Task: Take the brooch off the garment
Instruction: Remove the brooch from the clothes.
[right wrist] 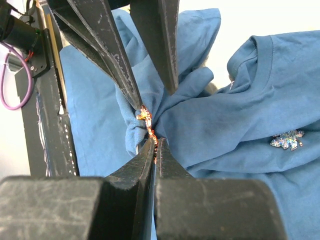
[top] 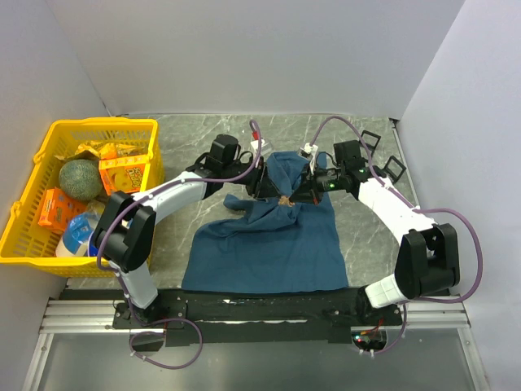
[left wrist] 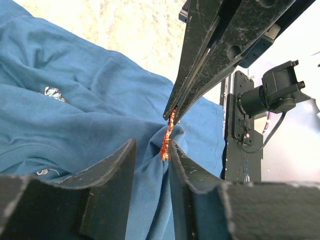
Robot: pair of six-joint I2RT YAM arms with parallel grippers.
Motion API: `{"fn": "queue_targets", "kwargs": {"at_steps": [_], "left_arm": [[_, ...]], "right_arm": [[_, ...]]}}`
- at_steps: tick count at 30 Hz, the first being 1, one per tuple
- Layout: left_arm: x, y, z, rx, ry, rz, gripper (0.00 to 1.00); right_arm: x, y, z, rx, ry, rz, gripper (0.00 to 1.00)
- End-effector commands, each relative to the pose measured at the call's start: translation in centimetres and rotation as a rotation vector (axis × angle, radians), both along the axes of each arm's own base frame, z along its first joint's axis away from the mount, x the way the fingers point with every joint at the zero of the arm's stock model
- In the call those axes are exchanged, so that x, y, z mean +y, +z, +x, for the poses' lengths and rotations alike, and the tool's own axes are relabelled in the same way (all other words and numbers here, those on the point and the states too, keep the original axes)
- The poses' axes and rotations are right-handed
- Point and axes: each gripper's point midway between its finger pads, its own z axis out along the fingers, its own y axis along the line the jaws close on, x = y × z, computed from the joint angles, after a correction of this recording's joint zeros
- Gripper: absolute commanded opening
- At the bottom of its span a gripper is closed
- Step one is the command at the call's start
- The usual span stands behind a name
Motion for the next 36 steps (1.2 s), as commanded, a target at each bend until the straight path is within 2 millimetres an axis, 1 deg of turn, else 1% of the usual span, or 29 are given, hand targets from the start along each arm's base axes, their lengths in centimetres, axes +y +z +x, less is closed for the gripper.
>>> {"fn": "queue_targets", "kwargs": {"at_steps": [1,2,3,4,5,6,8,9,12,15,16,17,20,24,25,26,28,30,31,32,33,36], "left_arm": [[-0.1,2.6,0.2,-0.065,-0.015,-0.052,0.40],[0.0,2.6,0.3,-0.067,-0.012,-0.052,0.41],[-0.1,2.4,0.3,-0.066,-0.014,-0.051,0.42],[-0.1,2.4,0.3,-0.064,-0.014,-0.051,0.43],[-0.1,2.3,0.3,-0.063,-0.016,-0.049,0.44],[-0.1,2.4,0.3,-0.065,-0.015,-0.048,0.44],[0.0,2.3,0.4,-0.068,-0.013,-0.042,0.45],[0.0,2.3,0.3,-0.069,-0.015,-0.041,0.46],[0.0,2.4,0.4,-0.076,-0.013,-0.040,0.47],[0.0,2.1,0.5,-0.078,-0.013,-0.032,0.49],[0.0,2.1,0.5,-0.081,-0.014,-0.032,0.50],[0.0,2.0,0.6,-0.079,-0.011,-0.029,0.51],[0.0,1.6,0.5,-0.075,-0.012,-0.024,0.52],[0.0,1.3,0.7,-0.067,-0.003,-0.017,0.53],[0.0,1.3,1.0,-0.071,0.009,-0.014,0.53],[0.0,1.2,1.1,-0.074,0.015,-0.011,0.56],[0.2,1.0,1.4,-0.088,0.036,0.000,0.57],[0.4,1.4,1.5,-0.113,0.045,0.000,0.57],[0.5,1.6,1.6,-0.126,0.052,0.001,0.57],[0.6,1.9,1.6,-0.140,0.057,0.001,0.57],[0.7,2.1,1.8,-0.158,0.062,0.005,0.58],[1.1,2.6,2.2,-0.191,0.088,0.017,0.59]], "right_arm": [[-0.2,1.1,0.2,-0.044,-0.037,0.005,0.00],[-0.2,1.3,0.8,-0.068,-0.057,0.006,0.00],[-0.1,1.5,1.0,-0.081,-0.067,0.006,0.00],[-0.4,1.2,1.7,-0.084,-0.117,-0.020,0.00],[-0.4,1.5,2.4,-0.114,-0.140,-0.024,0.00],[-0.2,1.7,2.7,-0.130,-0.156,-0.031,0.00],[-0.6,1.7,3.8,-0.150,-0.228,-0.061,0.00],[-0.2,2.1,4.1,-0.176,-0.242,-0.062,0.00],[-0.3,2.7,5.2,-0.207,-0.312,-0.078,0.00],[-0.2,3.1,5.9,-0.207,-0.342,-0.084,0.00],[-0.1,3.5,6.3,-0.206,-0.356,-0.082,0.00],[-0.3,3.3,6.7,-0.200,-0.374,-0.092,0.00],[-0.2,4.0,7.5,-0.212,-0.401,-0.082,0.00],[0.2,4.7,7.6,-0.205,-0.394,-0.059,0.00],[0.2,4.8,7.6,-0.205,-0.396,-0.054,0.00],[0.3,4.9,7.6,-0.207,-0.394,-0.050,0.00],[0.4,4.9,7.4,-0.206,-0.383,-0.047,0.00],[0.3,5.0,7.1,-0.210,-0.379,-0.044,0.00],[0.3,4.7,6.9,-0.207,-0.373,-0.048,0.00],[0.3,5.0,6.6,-0.213,-0.367,-0.043,0.00],[0.2,4.7,6.3,-0.208,-0.362,-0.045,0.00],[0.2,4.8,5.5,-0.222,-0.344,-0.045,0.00]]}}
